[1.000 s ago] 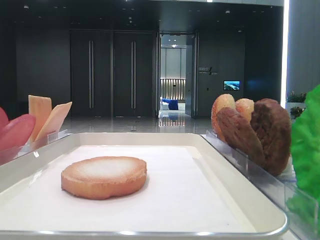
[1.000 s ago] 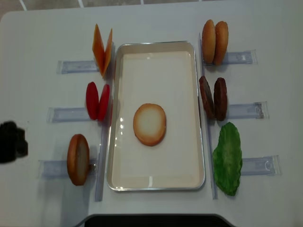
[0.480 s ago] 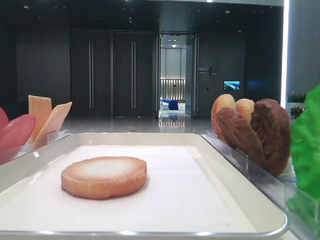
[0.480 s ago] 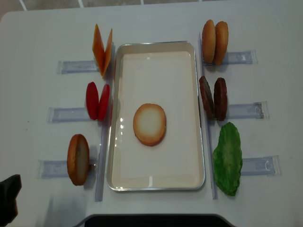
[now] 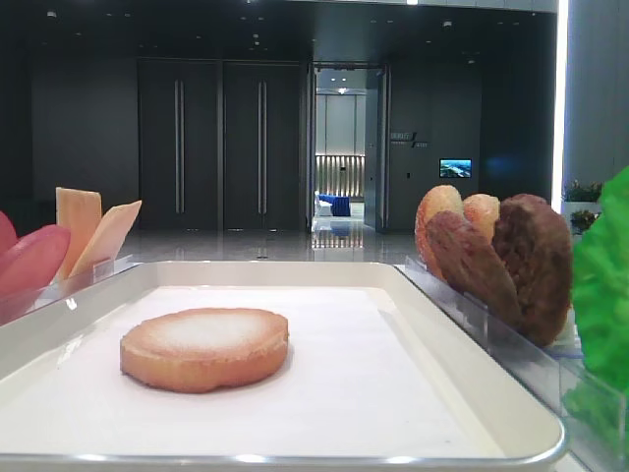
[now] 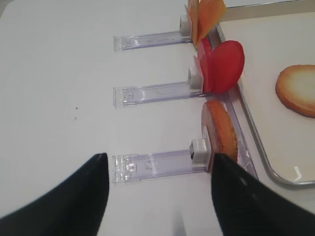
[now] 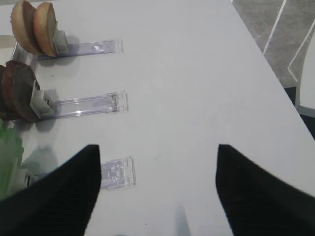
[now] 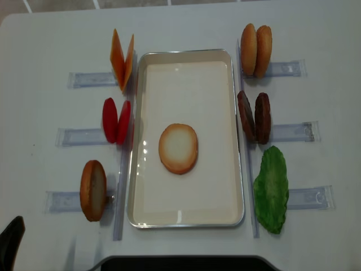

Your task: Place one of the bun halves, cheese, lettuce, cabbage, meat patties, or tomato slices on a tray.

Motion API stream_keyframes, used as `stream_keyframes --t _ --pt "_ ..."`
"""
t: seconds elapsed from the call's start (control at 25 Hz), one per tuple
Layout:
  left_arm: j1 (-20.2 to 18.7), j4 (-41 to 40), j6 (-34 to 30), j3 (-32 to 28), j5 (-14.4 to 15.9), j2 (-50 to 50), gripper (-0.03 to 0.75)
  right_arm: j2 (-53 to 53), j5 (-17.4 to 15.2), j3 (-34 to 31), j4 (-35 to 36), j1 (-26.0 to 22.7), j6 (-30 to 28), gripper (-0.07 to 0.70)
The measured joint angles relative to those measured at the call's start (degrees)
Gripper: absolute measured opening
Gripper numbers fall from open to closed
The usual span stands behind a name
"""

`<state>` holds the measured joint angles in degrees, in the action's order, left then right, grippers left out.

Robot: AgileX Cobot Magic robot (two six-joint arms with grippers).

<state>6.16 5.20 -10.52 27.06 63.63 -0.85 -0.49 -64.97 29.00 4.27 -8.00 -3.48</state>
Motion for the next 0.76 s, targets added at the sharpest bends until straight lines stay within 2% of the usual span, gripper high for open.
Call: stream_keyframes --t 0.76 --pt "0.00 0.18 -0.40 0.00 0.05 0.00 0.487 0.00 0.00 0.00 0.00 0.00 0.00 0.472"
